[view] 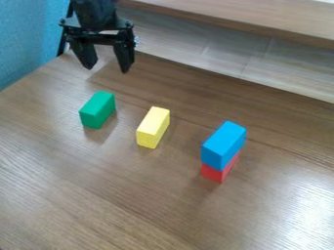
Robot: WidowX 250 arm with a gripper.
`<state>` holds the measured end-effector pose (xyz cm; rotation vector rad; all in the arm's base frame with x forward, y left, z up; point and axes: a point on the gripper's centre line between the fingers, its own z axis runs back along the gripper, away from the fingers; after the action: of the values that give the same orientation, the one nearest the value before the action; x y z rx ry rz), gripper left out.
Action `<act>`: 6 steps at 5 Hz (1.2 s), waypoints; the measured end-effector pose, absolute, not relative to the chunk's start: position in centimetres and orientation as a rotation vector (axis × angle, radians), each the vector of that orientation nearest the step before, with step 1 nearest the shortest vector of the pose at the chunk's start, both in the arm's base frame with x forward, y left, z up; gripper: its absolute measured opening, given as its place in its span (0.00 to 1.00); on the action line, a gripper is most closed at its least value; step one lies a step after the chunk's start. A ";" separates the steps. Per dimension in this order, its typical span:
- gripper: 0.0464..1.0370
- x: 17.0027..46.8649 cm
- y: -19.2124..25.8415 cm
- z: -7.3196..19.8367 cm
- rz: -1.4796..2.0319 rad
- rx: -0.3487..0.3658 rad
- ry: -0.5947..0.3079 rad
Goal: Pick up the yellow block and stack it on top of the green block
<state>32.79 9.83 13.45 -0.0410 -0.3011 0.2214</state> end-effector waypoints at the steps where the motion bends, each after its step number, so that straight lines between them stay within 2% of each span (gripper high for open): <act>1: 0.96 32.8 9.8 12.5 0.226 -0.048 -0.271; 3: 0.96 32.8 9.6 12.3 0.224 -0.051 -0.265; 6: 0.96 33.9 6.5 7.8 0.162 -0.065 -0.139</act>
<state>33.90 6.46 7.75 -0.0652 -0.1389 0.1622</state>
